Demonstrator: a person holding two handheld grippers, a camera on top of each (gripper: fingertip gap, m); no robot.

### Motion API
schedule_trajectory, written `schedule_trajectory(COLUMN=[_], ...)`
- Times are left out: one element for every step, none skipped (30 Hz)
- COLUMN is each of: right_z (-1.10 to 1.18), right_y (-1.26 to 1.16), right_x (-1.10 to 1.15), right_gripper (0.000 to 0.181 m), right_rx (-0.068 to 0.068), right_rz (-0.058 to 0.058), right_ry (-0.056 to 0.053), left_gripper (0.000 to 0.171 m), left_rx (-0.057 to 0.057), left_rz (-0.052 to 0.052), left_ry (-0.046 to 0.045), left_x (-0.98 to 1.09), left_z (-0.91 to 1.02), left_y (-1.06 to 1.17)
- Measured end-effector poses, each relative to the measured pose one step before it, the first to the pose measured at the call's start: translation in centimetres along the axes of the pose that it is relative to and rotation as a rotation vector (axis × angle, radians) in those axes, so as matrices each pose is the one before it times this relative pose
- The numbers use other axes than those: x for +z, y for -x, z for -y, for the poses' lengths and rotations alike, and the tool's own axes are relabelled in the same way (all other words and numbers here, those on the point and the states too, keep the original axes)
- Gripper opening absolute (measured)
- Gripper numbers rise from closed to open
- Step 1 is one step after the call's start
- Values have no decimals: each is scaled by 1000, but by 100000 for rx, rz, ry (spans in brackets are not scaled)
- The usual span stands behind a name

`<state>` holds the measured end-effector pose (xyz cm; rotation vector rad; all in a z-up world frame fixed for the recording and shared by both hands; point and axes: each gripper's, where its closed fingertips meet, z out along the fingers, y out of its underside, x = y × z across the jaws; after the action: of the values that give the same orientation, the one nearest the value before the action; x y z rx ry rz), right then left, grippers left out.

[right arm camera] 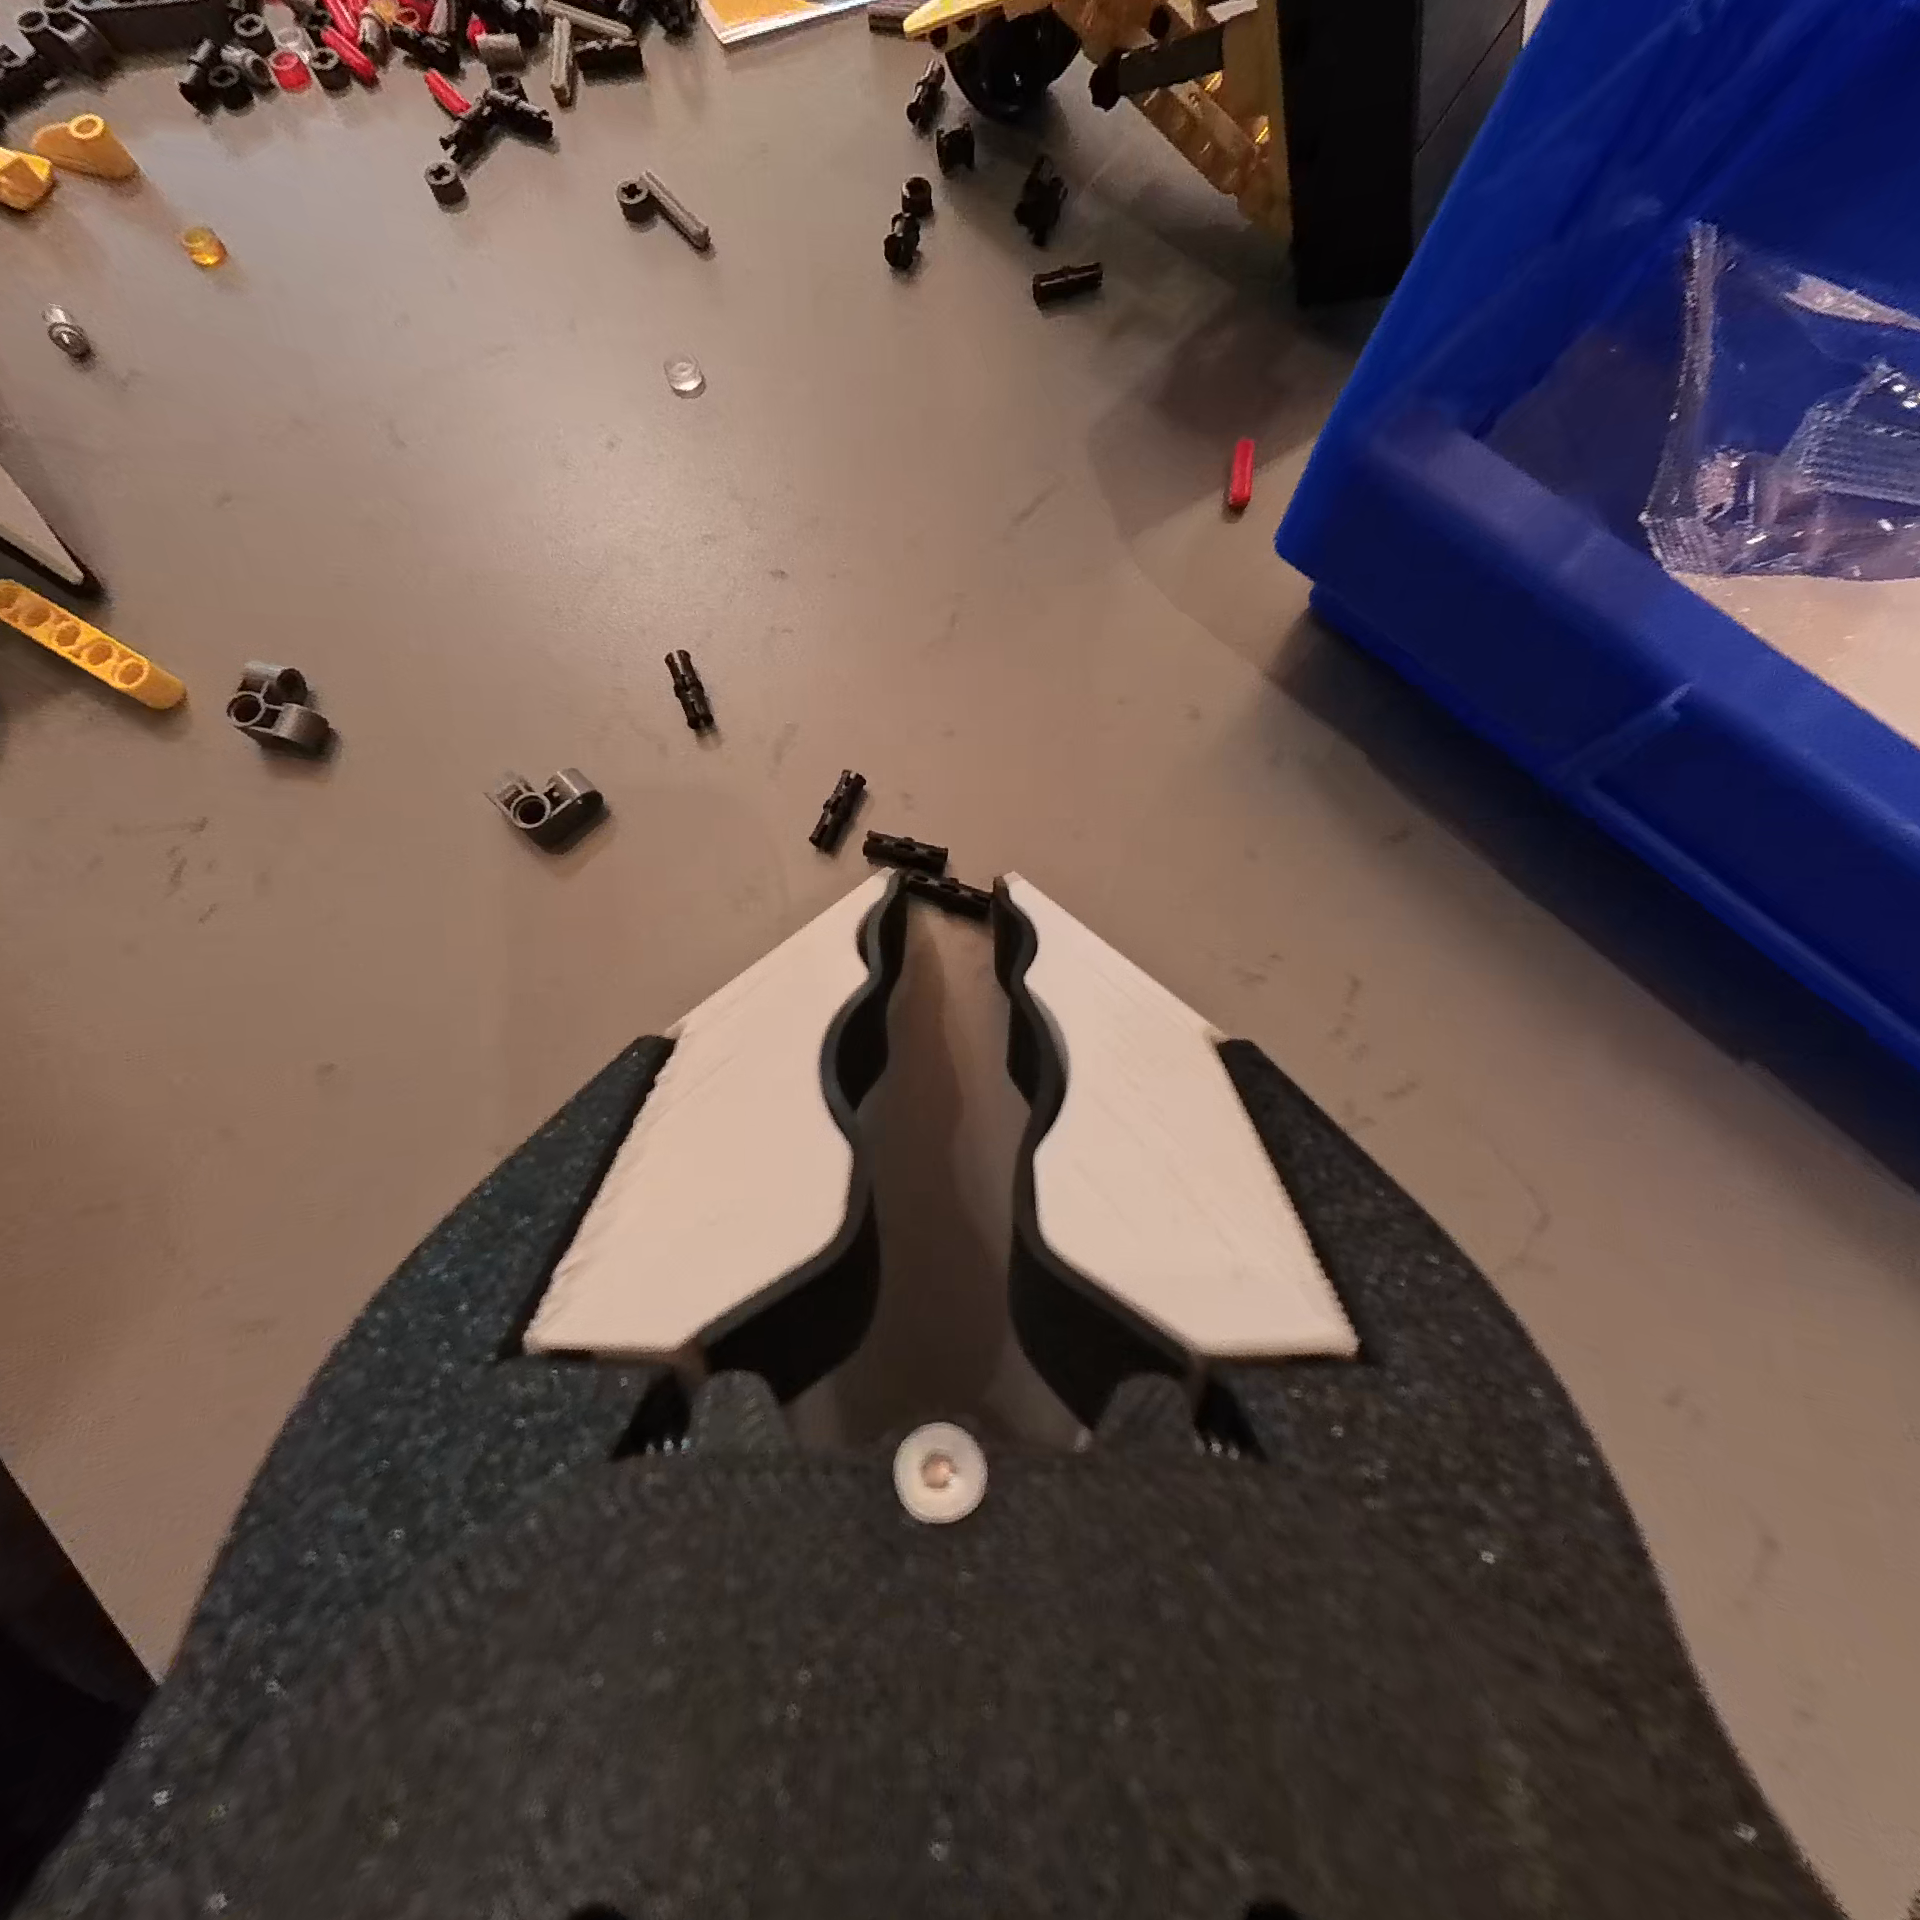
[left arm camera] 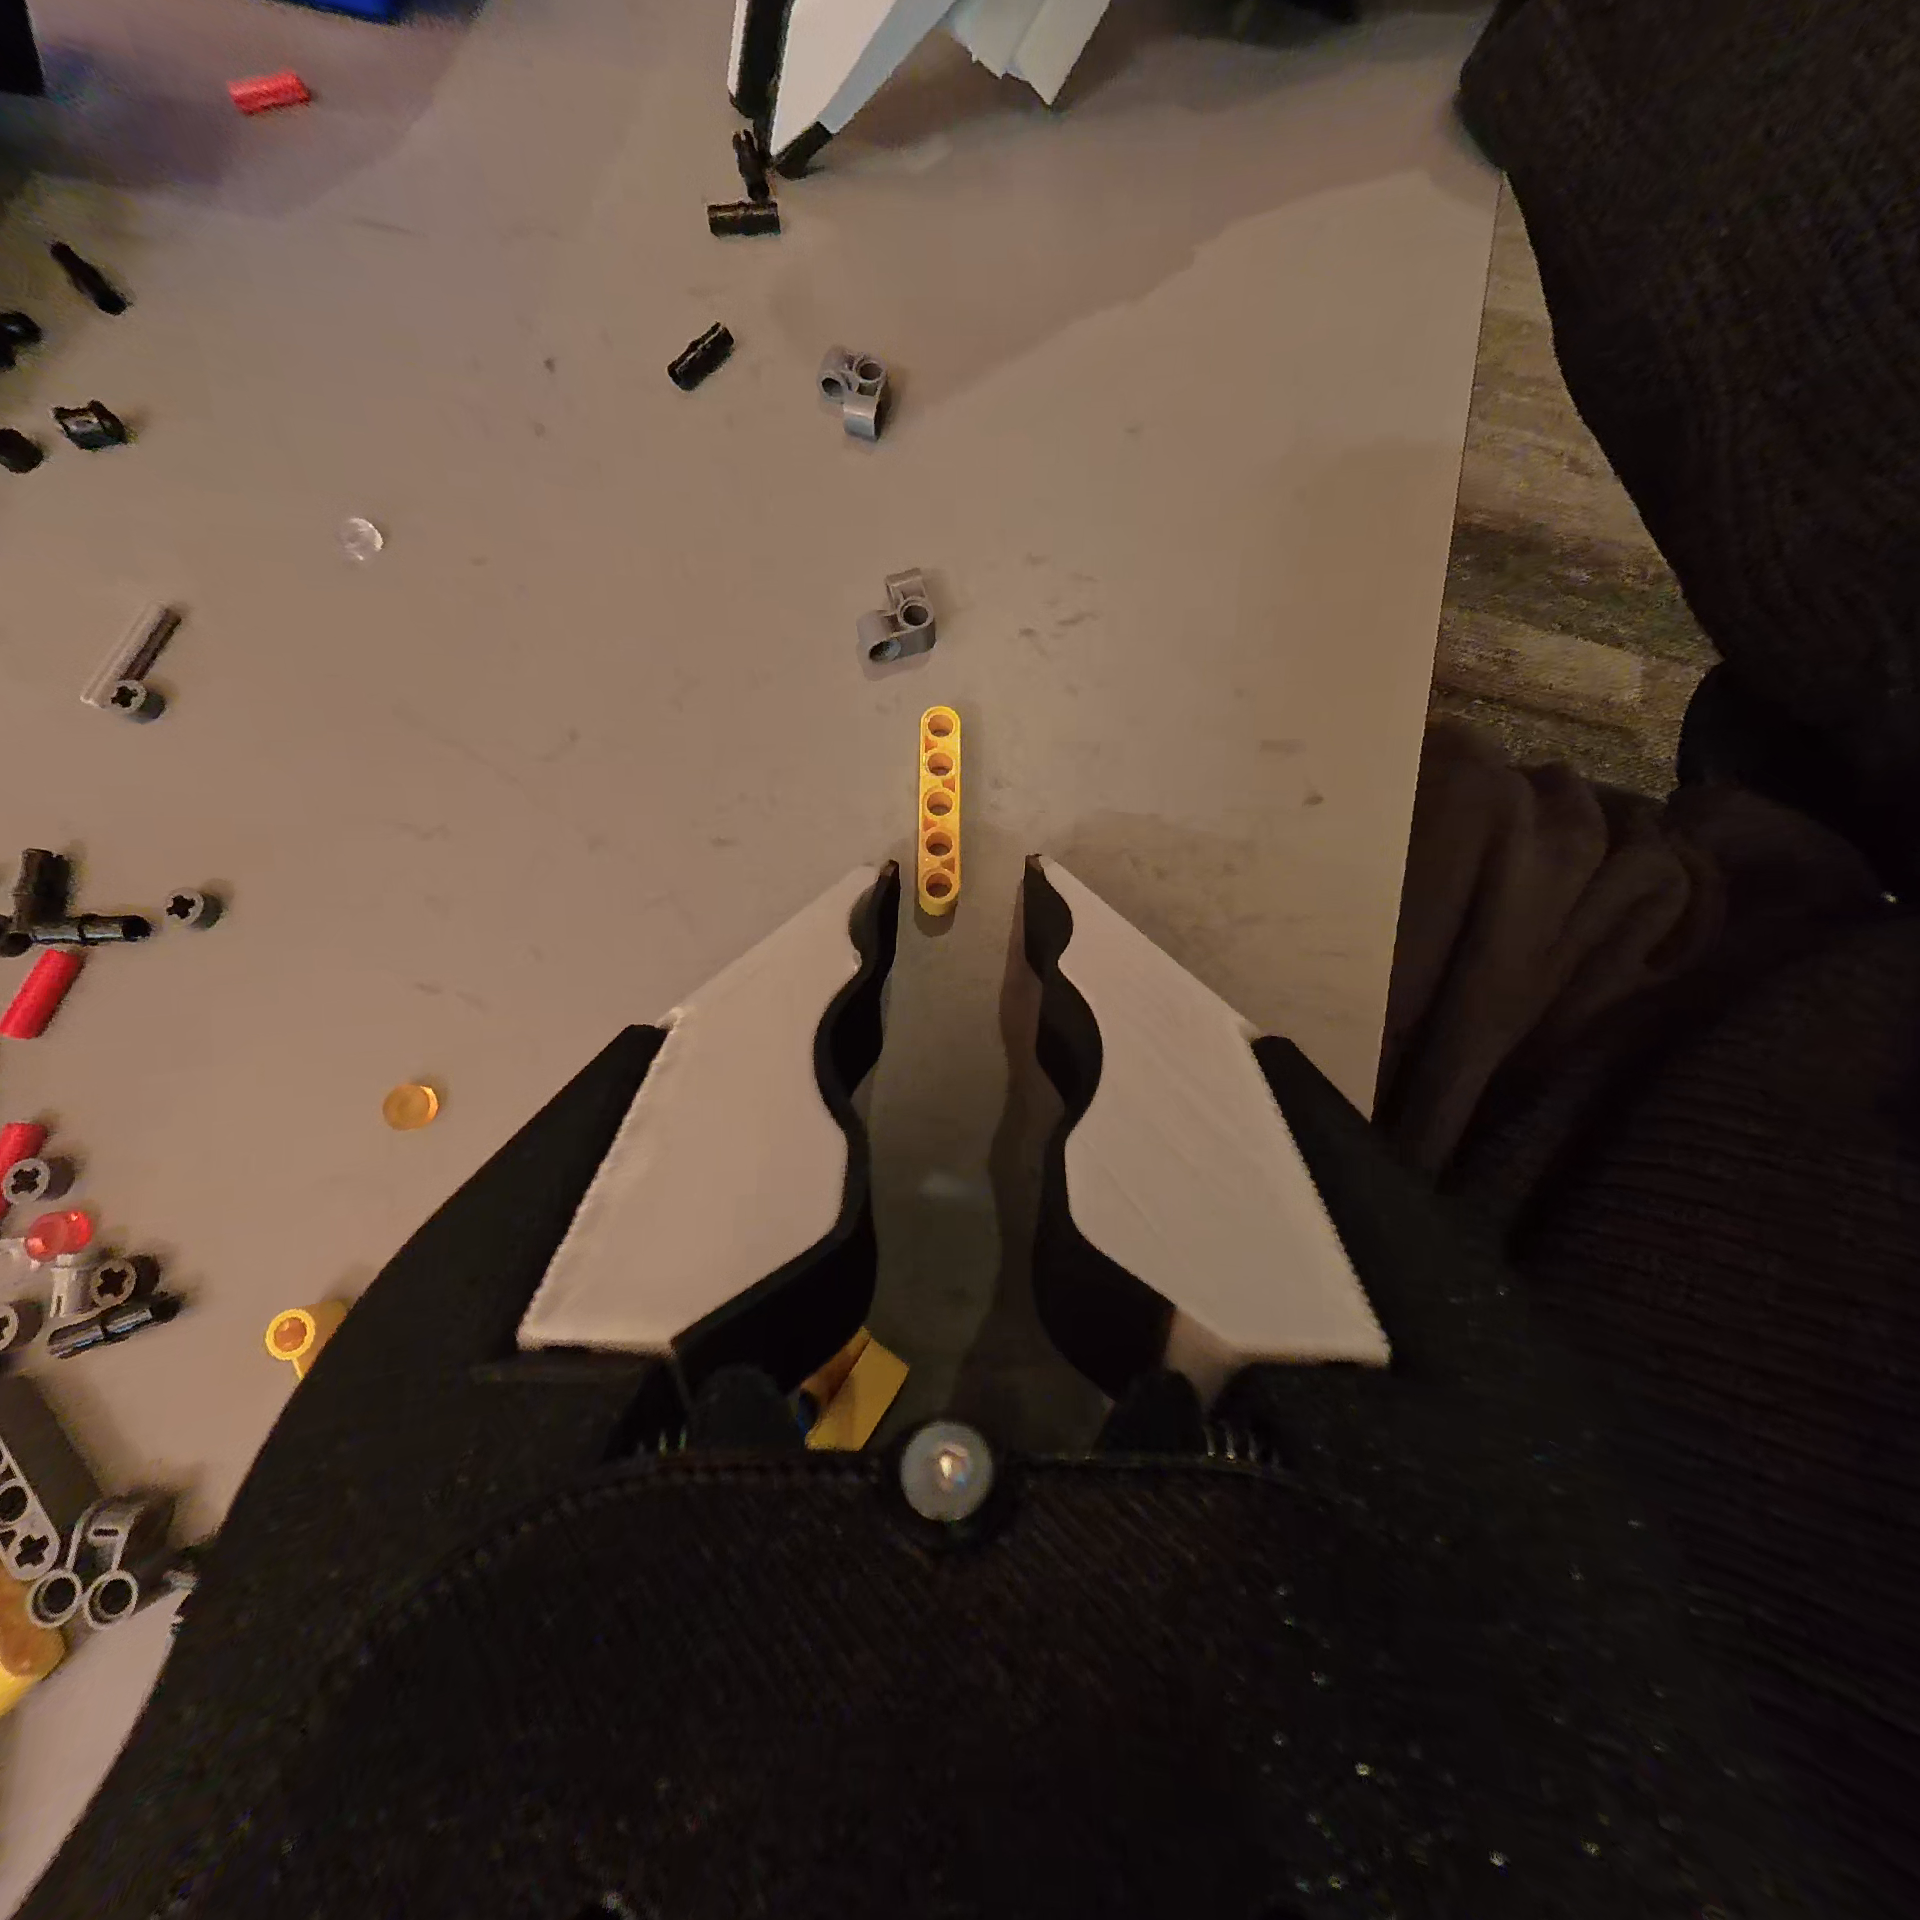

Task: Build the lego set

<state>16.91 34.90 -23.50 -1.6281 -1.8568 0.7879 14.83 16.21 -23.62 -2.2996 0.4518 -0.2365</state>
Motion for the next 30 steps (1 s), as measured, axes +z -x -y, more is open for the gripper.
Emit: schedule_trajectory(right_z=[0, -1, 1, 0, 8, 0, 1, -1, 2, 9, 5, 8, 6, 5, 12, 5, 3, 0, -8, -1, -1, 1, 2, 10, 2, -6, 0, -1, 2, -3], right_y=[3, -5, 3, -5, 2, -5, 5, -11, 5, -4, 7, 10, 0, 3, -3, 0, 4, -2, -3, 5, -3, 5, 3, 3, 2, 6, 6, -4, 16, 23], right_x=[0, -1, 0, 0, -7, -1, 0, -1, 0, -8, -1, -15, -4, -6, -14, -6, -3, 0, -4, 4, 2, 1, -1, -9, -1, -7, 2, 2, 4, -4], right_gripper=[16, 16, 16, 16, 16, 16, 16, 16, 16, 16, 16, 16, 16, 16, 16, 16, 16, 16, 16, 16, 16, 16, 16, 16, 16, 17, 17, 17, 17, 18], right_rx=[21, 30, 12, 23, 54, 69, 66, 83, 158, 261, 352, 432, 549, 643, 623, 501, 278, -12, -242, -298, -183, -13, 137, 201, 145, 2, -135, -202, -193, -129], right_rz=[8, 18, 12, 25, 56, 70, 72, 96, 169, 266, 370, 483, 579, 618, 590, 457, 245, -10, -195, -242, -143, 40, 167, 203, 156, 31, -105, -138, -71, 80], right_ry=[-2, -1, -4, -5, -12, -13, -13, -16, -36, -52, -78, -106, -111, -105, -96, -78, -39, 0, 24, 33, 24, -9, -30, -33, -29, -9, 15, 18, 7, -17], left_gripper=[22, 22, 22, 22, 22, 22, 22, 21, 21, 22, 22, 22, 22, 22, 24, 29, 33, 36, 38, 40, 41, 41, 41, 41, 41, 41, 41, 41, 41, 41], left_rx=[243, 144, 98, 130, 180, 212, 195, 143, 97, 116, 224, 500, 1025, 1633, 2048, 3132, 4517, 5153, 4802, 4119, 3481, 2433, 1554, 950, 531, 304, 445, 869, 1057, 923], left_rz=[250, 167, 149, 189, 212, 237, 205, 125, 72, 58, 79, 351, 913, 1570, 2764, 3894, 4157, 4359, 4463, 3924, 2728, 2429, 2419, 1848, 1060, 921, 1611, 2073, 2192, 2401], left_ry=[35, 25, 18, 29, 33, 34, 31, 20, 20, 24, 26, 17, -113, -92, 604, 1518, 2094, 2210, 1767, 950, 228, 167, 194, 148, 157, 345, 644, 867, 938, 897], left_x=[6, 5, 8, 11, 3, 10, 10, 7, 2, 4, 10, 4, 4, 2, -52, -148, -251, -310, -314, -288, -253, -194, -134, -76, -43, -29, -22, -13, -19, -27], left_z=[1, -12, 5, -6, -1, -8, -8, 5, -14, 2, -7, 3, 27, 34, -4, -32, -52, -80, -50, 8, 69, 47, 32, 16, -15, -60, -113, -160, -180, -169], left_y=[2, 11, 0, 17, 2, 7, 2, 0, 4, -2, -14, -10, -16, 2, 108, 229, 215, 248, 302, 277, 139, 160, 235, 231, 155, 179, 298, 364, 384, 420])
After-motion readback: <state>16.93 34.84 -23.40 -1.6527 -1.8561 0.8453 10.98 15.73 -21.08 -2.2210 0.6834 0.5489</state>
